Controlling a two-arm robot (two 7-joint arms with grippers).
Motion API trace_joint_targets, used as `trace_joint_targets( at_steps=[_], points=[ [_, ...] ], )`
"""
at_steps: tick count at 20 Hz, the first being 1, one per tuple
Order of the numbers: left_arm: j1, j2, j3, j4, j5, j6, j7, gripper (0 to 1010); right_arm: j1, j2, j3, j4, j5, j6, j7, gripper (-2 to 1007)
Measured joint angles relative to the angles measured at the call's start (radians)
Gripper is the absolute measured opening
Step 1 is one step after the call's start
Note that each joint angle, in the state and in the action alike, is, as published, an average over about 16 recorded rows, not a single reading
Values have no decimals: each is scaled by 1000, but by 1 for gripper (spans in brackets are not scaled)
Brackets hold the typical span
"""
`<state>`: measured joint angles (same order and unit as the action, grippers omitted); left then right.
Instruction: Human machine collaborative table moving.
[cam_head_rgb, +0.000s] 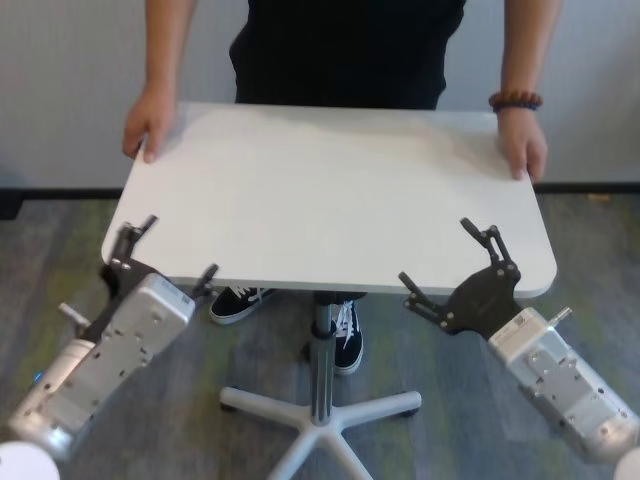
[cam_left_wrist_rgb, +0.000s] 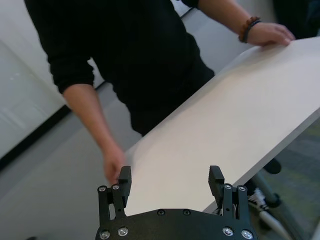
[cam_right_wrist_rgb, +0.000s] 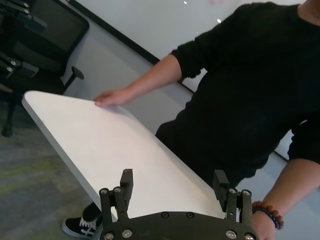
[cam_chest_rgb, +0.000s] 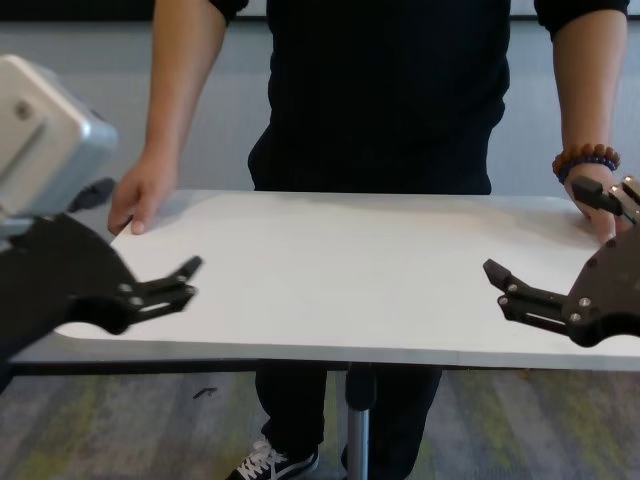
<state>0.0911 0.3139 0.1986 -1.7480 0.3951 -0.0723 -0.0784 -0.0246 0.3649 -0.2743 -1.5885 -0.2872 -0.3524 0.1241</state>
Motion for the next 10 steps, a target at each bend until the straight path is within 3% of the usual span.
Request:
trace_joint_targets(
  at_steps=[5, 10],
  points=[
    [69, 23, -25, -90, 68, 12, 46, 1000, -53, -6, 6, -86, -7, -4, -3, 1001],
    [100, 34, -53, -146, 121, 20, 74, 1000, -69, -12, 3, -140, -26, 0, 2, 1001]
  ],
)
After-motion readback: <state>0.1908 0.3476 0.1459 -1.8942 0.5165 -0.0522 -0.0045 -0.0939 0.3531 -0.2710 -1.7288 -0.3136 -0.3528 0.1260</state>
